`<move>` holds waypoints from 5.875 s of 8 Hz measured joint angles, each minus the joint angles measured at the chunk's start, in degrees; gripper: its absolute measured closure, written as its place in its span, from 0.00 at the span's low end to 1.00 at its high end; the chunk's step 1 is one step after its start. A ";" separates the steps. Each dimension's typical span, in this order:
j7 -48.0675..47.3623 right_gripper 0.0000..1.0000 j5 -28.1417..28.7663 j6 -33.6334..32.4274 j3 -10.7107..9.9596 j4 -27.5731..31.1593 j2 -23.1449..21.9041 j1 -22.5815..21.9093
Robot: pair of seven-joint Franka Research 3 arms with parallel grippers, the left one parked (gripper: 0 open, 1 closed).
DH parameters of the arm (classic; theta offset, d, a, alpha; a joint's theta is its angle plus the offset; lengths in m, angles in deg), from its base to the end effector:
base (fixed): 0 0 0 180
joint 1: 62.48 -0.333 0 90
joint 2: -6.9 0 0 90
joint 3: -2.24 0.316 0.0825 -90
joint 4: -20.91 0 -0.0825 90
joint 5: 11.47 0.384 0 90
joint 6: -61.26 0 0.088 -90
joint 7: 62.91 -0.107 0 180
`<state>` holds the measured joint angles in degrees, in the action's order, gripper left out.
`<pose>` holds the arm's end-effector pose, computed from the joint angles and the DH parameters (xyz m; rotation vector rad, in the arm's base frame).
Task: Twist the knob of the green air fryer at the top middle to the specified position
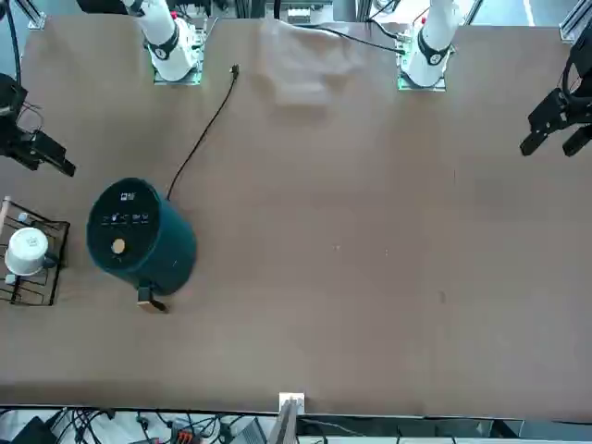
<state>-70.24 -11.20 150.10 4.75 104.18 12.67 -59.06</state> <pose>0.5839 -0.0102 0.6208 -3.1246 0.2253 0.0061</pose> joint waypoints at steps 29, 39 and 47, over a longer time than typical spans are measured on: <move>-4.40 0.00 -1.20 17.75 1.01 0.66 16.03 -5.21; -13.18 0.00 -1.18 17.81 1.01 0.67 16.50 -6.03; -13.25 0.16 -1.18 17.81 0.93 0.68 17.29 -5.91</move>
<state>-83.50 -12.38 167.91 5.68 104.86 29.96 -64.97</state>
